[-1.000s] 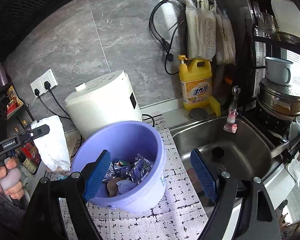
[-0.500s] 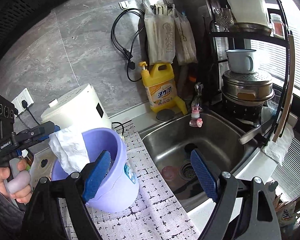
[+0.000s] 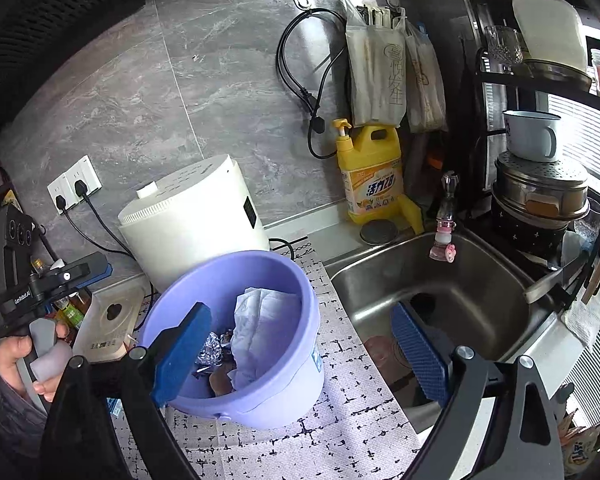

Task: Collect trash
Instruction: 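Move both tools back to the blue-and-white medicine box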

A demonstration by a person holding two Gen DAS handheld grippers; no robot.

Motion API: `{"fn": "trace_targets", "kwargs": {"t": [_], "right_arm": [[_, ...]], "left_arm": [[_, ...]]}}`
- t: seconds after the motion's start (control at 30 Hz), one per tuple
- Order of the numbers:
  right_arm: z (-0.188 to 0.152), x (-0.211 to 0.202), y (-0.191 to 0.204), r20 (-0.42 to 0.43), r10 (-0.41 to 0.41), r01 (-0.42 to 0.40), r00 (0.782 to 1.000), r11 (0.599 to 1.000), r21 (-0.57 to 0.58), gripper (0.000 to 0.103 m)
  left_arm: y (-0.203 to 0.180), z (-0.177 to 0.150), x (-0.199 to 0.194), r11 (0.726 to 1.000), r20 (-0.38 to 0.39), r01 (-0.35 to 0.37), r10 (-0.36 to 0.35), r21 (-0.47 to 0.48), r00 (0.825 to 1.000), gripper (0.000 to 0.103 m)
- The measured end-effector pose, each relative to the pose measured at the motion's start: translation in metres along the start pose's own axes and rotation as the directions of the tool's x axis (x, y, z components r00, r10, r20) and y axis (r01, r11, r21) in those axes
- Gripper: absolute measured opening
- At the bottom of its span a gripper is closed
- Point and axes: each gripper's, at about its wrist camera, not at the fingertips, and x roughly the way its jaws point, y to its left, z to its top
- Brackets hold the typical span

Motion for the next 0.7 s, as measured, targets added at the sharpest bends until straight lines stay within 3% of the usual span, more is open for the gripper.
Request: {"fn": "trace_targets", "kwargs": {"t": [0.33, 0.7], "right_arm": [[-0.004, 0.022, 0.048, -0.054, 0.138, -0.142, 0.989, 0.986, -0.088, 0.096], [-0.022, 0.042, 0.111, -0.147, 0.286, -0.311, 0.947, 0.931, -0.191, 0.095]], "left_arm": [[0.038, -0.031, -0.055, 0.980, 0.012, -0.181, 0.182, -0.087, 0.983, 0.097], [0.070, -0.079, -0.102, 0.922, -0.024, -0.353, 0.354, -0.157, 0.935, 0.097]]}}
